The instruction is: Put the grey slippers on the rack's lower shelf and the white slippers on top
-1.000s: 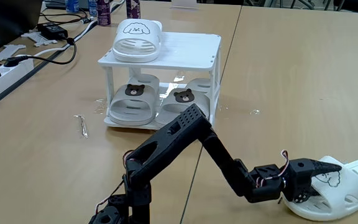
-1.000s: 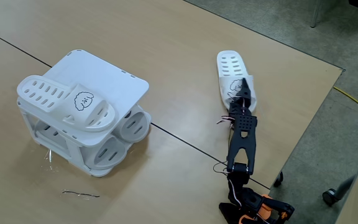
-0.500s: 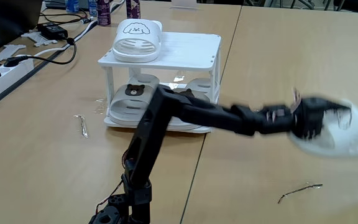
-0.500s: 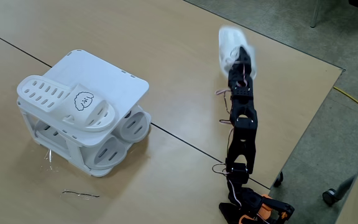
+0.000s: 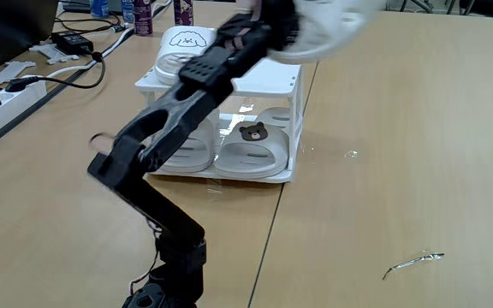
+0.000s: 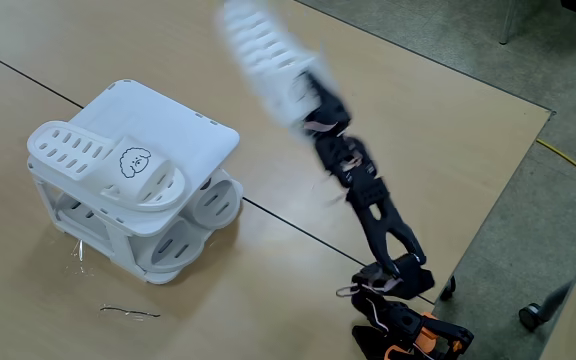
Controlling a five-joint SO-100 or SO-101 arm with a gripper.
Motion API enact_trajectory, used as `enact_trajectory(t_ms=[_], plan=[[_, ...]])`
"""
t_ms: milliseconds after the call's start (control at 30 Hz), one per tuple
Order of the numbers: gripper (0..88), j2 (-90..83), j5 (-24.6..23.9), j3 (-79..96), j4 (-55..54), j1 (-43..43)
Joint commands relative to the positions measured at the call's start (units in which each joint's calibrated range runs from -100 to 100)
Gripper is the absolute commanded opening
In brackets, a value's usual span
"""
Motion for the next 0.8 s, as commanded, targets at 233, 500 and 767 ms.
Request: enact_trajectory(t_ms=[233, 500, 767], plan=[[0.7, 13.22, 0.42, -14.02, -0.59, -17.12], [0.7, 42.5, 0.42, -42.62, -0.76, -18.69], [0.8, 62.78, 0.42, -57.87, -0.85, -20.0]])
